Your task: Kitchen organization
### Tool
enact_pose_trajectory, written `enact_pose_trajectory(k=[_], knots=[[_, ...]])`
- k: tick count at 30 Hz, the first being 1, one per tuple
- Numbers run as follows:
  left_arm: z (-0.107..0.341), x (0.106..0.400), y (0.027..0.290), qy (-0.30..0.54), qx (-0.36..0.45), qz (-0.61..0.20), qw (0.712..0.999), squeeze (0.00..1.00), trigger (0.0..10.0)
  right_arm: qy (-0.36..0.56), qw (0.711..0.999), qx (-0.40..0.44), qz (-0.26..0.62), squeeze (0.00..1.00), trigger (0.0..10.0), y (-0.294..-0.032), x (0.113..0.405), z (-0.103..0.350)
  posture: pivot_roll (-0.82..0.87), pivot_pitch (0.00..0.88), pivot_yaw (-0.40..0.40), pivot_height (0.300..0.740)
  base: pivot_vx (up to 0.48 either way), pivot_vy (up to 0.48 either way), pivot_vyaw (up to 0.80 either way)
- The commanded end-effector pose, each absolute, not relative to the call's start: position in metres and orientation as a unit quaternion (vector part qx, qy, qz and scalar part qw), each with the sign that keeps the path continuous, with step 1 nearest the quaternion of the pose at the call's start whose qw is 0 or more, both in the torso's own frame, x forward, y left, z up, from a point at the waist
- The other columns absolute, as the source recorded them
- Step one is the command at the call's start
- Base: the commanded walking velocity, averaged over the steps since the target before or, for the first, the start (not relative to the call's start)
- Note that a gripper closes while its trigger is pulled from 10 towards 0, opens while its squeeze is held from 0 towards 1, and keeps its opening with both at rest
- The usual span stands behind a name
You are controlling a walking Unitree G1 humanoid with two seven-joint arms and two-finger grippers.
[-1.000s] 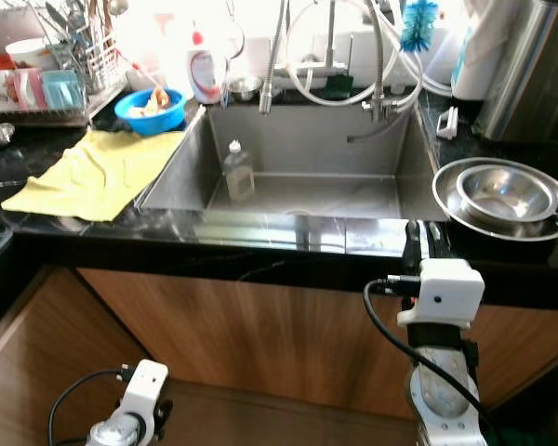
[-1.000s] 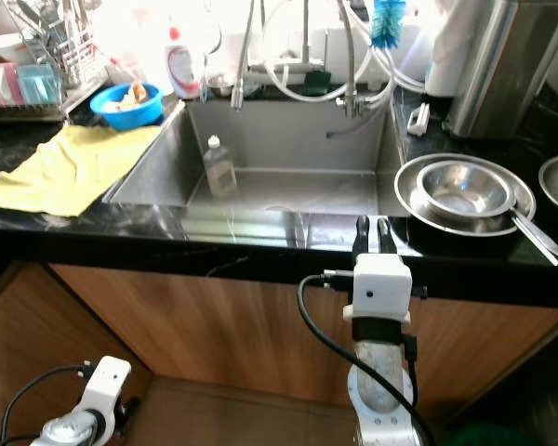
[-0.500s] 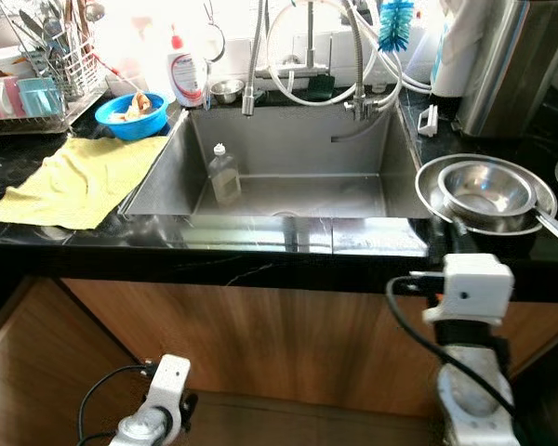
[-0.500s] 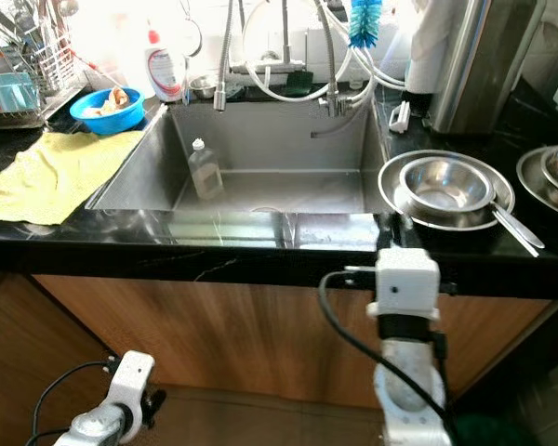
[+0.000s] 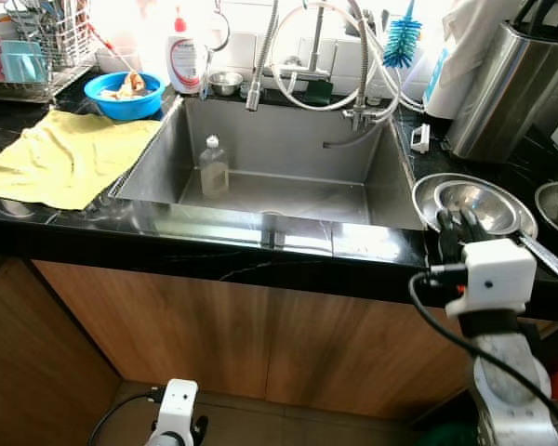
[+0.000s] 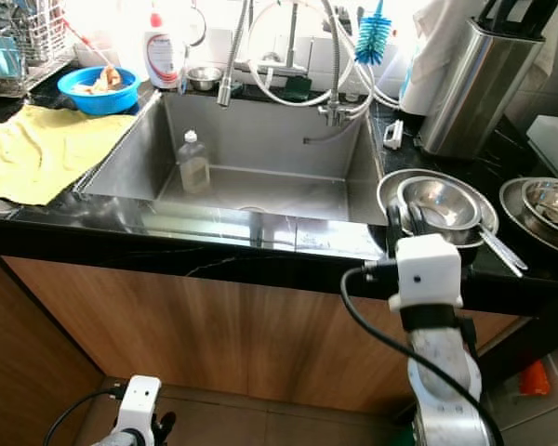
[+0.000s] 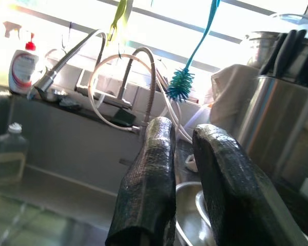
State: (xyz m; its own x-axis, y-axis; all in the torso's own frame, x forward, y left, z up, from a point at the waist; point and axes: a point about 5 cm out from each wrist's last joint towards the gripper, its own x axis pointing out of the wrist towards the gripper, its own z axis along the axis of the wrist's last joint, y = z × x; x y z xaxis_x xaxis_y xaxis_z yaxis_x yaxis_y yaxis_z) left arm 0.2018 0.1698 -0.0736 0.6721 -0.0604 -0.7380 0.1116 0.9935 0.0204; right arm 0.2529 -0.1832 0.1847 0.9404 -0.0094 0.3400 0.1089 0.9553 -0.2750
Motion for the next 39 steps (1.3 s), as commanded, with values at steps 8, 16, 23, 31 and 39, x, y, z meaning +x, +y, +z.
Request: enact_pose_trajectory(k=[8, 16, 23, 31, 39], knots=[[-0.062, 0.216, 0.196, 0.384, 0.064, -0.031, 0.921, 0.0, 10.0, -0.151, 0.982, -0.11, -0.032, 0.0, 10.0, -0.169, 0.257, 0.172, -0.14, 0.0, -0.033, 0.74, 0.0, 0.0, 0.0], [-0.052, 0.23, 0.206, 0.372, 0.076, -0.033, 0.925, 0.0, 10.0, -0.158, 0.981, -0.108, -0.04, 0.0, 10.0, -0.165, 0.262, 0.171, -0.15, 0.0, 0.04, 0.74, 0.0, 0.0, 0.0], [-0.051, 0.235, 0.197, 0.373, 0.083, -0.057, 0.922, 0.0, 10.0, -0.158, 0.978, -0.117, -0.069, 0.0, 10.0, -0.172, 0.255, 0.171, -0.2, 0.0, 0.077, 0.74, 0.0, 0.0, 0.0], [-0.05, 0.236, 0.196, 0.373, 0.087, -0.064, 0.922, 0.0, 10.0, -0.151, 0.98, -0.102, -0.082, 0.0, 10.0, -0.168, 0.252, 0.166, -0.2, 0.0, 0.085, 0.74, 0.0, 0.0, 0.0], [-0.053, 0.231, 0.2, 0.377, 0.085, -0.059, 0.92, 0.0, 10.0, -0.155, 0.98, -0.098, -0.077, 0.0, 10.0, -0.167, 0.253, 0.167, -0.18, 0.0, 0.075, 0.74, 0.0, 0.0, 0.0]])
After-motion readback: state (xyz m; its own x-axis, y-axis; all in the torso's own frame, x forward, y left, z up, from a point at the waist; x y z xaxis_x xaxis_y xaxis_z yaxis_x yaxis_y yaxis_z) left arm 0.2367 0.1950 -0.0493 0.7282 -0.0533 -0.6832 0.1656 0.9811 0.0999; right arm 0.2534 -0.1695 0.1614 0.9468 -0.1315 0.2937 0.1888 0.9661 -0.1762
